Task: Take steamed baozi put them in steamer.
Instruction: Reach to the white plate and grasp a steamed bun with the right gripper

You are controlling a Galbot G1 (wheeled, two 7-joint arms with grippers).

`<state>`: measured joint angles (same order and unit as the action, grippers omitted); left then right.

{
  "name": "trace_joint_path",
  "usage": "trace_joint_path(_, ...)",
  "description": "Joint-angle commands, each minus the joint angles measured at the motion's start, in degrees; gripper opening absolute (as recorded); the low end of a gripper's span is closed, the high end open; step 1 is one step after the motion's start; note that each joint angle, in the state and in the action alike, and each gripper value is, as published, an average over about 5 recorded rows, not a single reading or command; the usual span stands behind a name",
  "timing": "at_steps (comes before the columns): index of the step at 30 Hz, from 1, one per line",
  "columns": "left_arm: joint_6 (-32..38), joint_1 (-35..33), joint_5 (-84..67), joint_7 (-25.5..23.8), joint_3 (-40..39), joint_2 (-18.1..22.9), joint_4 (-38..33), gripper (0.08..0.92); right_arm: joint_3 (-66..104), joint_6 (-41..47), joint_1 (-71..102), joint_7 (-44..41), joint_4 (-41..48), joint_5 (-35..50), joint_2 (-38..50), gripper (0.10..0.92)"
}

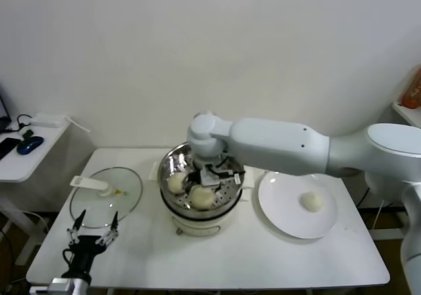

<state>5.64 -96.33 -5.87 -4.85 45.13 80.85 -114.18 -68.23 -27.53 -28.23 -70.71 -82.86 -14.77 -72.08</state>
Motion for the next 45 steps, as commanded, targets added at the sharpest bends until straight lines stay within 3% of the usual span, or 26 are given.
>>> trace_joint_path(1, -0.03, 0.05, -0.18, 0.01, 0.07, -0.16, -0.13, 0.823, -2.02, 4.33, -9.36, 0.1, 0.45, 13.5, 6.36, 0.823)
trace_joint_path(10, -0.19, 0.39, -0.76, -0.1, -0.34, -0.82, -0.89, 0.823, -15.65, 26.13, -19.99, 4.47, 5.46, 42.52, 19.98, 0.823)
trace_joint_path(16, -0.67, 1.44, -0.59, -0.21, -1.14, -0.76, -1.14, 0.823, -18.85, 35.74, -18.65, 5.76, 8.79, 49.52, 28.27, 0.823)
trace_joint_path(21, -0.73, 1.71, -0.64, -0.52, -1.4, -1.13, -1.19, 0.823, -16.16, 39.53, -13.07, 7.34, 9.27, 47.12, 35.17, 0.823)
trace_joint_path(27, -0.76, 2.3, -0.47, -0.61, -2.16, -1.19, -0.82, 0.823, -9.45, 41.65, -1.91, 8.67, 9.93, 38.46, 39.94, 0.823)
trace_joint_path(45, -0.76, 1.85, -0.09, -0.69, -2.37, -0.92, -0.87, 0.823, 6.0, 36.62, 18.21, 7.85, 19.44, 20.48, 36.75, 0.823)
